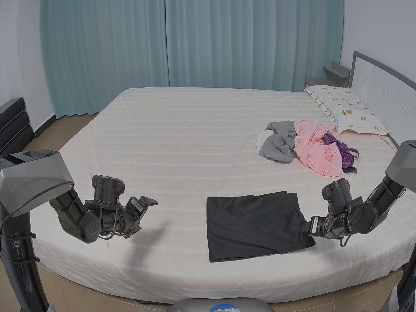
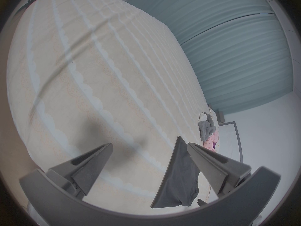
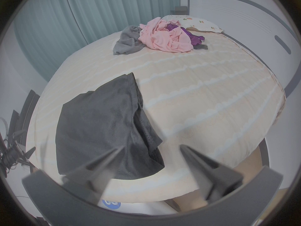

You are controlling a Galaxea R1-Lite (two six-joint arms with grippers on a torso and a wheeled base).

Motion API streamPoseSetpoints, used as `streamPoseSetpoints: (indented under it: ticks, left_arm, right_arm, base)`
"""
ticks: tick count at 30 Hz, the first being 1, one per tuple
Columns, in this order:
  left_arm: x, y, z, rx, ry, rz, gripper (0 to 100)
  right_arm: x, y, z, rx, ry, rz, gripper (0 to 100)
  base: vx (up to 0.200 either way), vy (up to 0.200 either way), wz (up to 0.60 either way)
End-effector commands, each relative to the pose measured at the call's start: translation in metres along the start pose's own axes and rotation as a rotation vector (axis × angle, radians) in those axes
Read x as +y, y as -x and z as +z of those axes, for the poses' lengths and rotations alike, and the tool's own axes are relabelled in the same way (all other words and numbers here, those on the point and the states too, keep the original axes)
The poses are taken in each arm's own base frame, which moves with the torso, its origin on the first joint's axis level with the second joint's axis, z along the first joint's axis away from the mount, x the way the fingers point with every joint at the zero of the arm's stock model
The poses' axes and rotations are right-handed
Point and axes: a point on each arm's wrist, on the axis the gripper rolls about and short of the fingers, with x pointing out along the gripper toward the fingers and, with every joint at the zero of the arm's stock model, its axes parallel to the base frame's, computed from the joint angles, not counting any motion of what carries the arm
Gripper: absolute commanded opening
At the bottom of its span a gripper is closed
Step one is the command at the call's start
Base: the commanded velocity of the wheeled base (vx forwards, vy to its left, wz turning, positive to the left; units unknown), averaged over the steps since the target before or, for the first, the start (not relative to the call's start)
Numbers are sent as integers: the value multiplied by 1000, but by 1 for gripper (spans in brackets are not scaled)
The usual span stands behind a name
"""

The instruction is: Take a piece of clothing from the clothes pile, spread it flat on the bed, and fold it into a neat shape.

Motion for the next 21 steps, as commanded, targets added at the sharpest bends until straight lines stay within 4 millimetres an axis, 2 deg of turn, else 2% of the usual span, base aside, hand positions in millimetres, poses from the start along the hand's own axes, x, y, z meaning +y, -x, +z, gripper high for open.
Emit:
streamPoseSetpoints:
  ticks: [1, 2, 5, 13, 18, 21]
  left_arm:
    - [0, 0, 0, 1, 1, 0, 100]
    - [0, 0, 0, 1, 1, 0, 100]
    - [0, -1, 0, 0, -1, -1, 100]
    - [0, -2, -2, 4, -3, 2, 100]
    - [0, -2, -1, 2, -3, 2, 100]
    - [-1, -4, -1, 1, -3, 0, 100]
  right_arm:
    - [-7, 4, 16, -41, -56, 34, 100]
    - [-8, 5, 24, -59, -75, 72, 100]
    - [-7, 1, 31, -58, -98, 143, 100]
    - [23, -56, 51, -46, -245, 290, 100]
    - [31, -80, 65, -65, -257, 309, 100]
    - [32, -88, 73, -81, -264, 315, 100]
  base:
    - [0, 0, 0]
    - [0, 0, 0]
    - [0, 0, 0]
    - [0, 0, 0]
    - [0, 0, 0]
    - [0, 0, 0]
